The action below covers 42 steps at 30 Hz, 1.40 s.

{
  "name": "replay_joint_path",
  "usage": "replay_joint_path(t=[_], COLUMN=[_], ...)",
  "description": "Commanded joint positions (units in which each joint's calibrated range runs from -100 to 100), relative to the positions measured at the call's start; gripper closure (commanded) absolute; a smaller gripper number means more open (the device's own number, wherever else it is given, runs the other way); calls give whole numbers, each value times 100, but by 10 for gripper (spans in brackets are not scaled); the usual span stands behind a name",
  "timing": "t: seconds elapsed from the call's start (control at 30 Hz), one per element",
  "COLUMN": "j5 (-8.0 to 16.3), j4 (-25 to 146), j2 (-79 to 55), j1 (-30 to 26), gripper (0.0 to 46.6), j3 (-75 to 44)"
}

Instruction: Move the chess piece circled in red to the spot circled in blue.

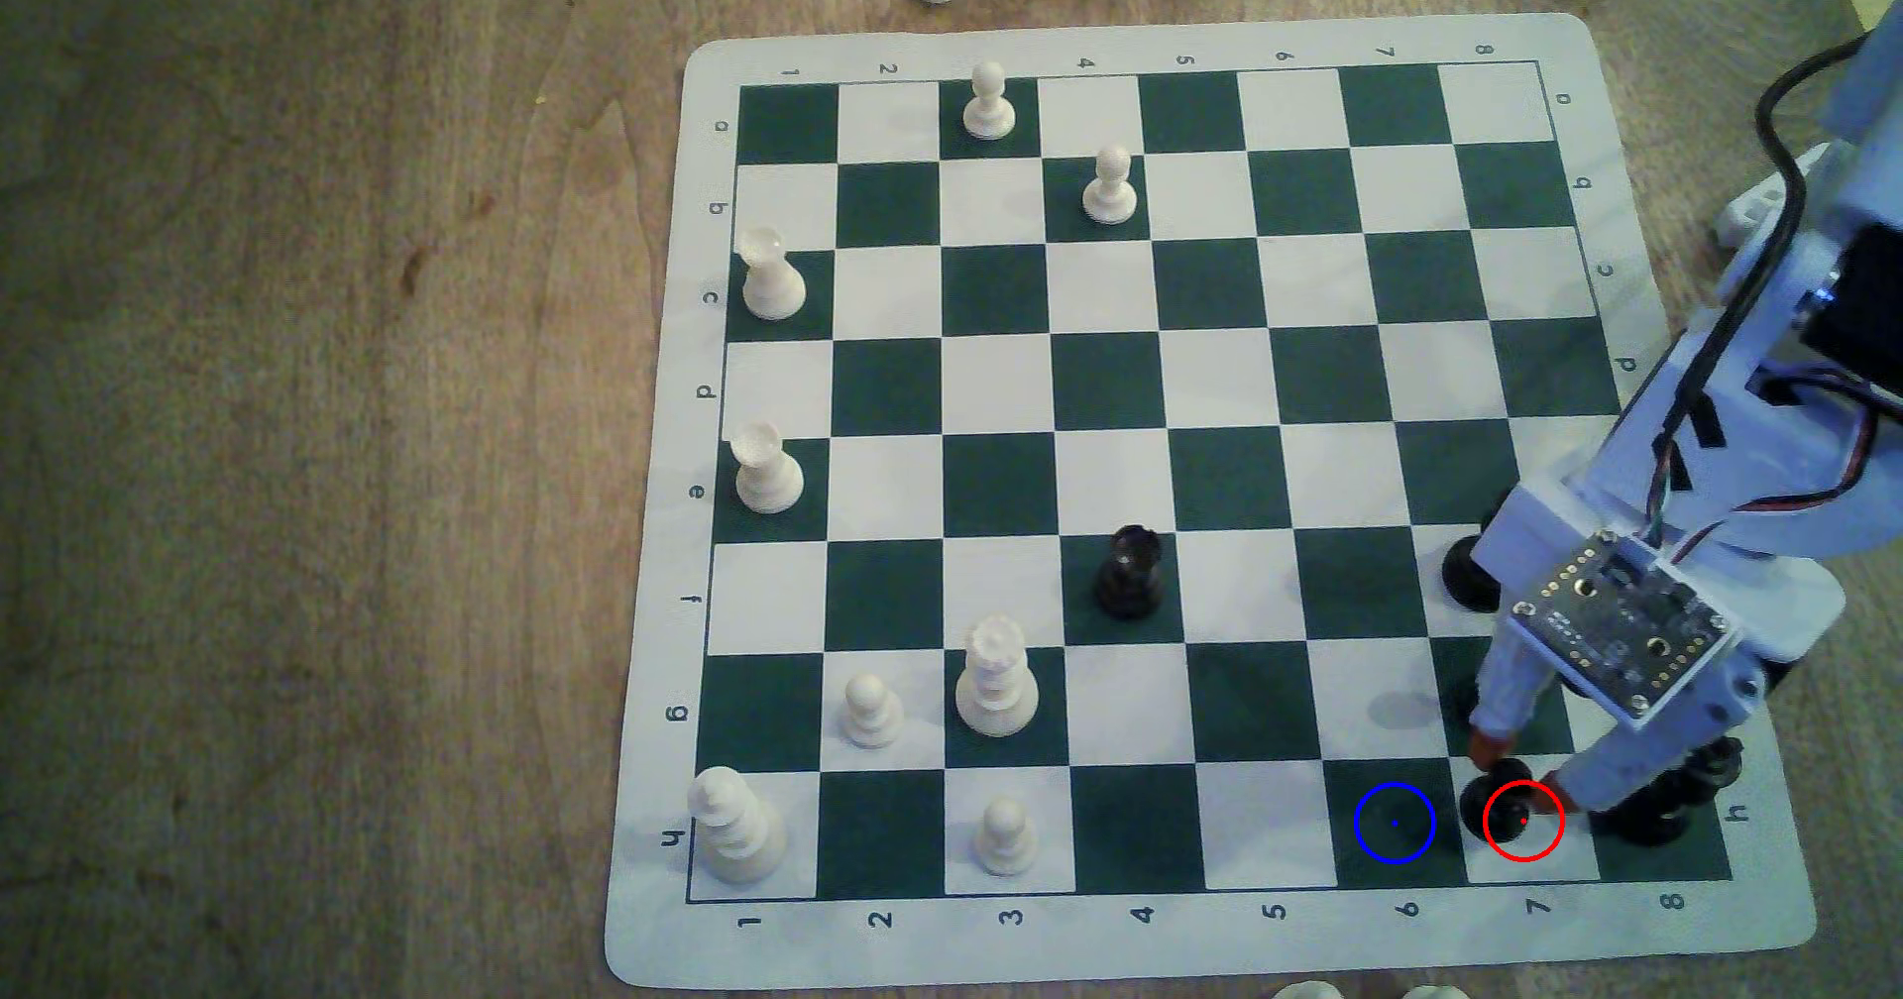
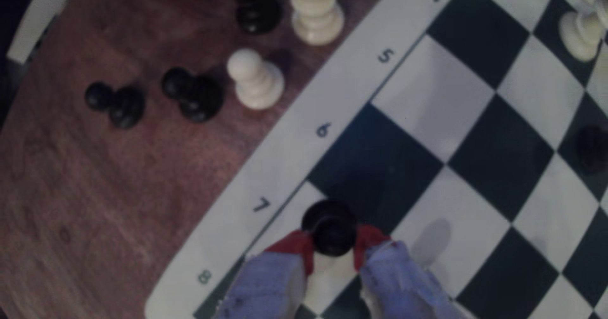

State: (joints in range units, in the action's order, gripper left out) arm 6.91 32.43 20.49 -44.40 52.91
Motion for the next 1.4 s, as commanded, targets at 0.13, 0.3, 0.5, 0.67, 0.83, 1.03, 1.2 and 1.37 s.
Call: replay_joint_path(t=[0.13, 0.3, 0.5, 0.67, 0.83, 1.03, 1.2, 1.37], j5=[156, 83, 20, 15, -20, -15, -15, -15], j4=[33, 115, 123, 25, -16, -131, -155, -123], j2=[294, 91, -274, -512, -767, -920, -937, -903], j1=[290, 509, 517, 431, 407, 439, 431, 361], gripper=[464, 464, 464, 463, 462, 455, 455, 447], j3=[-1039, -1357, -1266, -1239, -1239, -1311, -1302, -1275])
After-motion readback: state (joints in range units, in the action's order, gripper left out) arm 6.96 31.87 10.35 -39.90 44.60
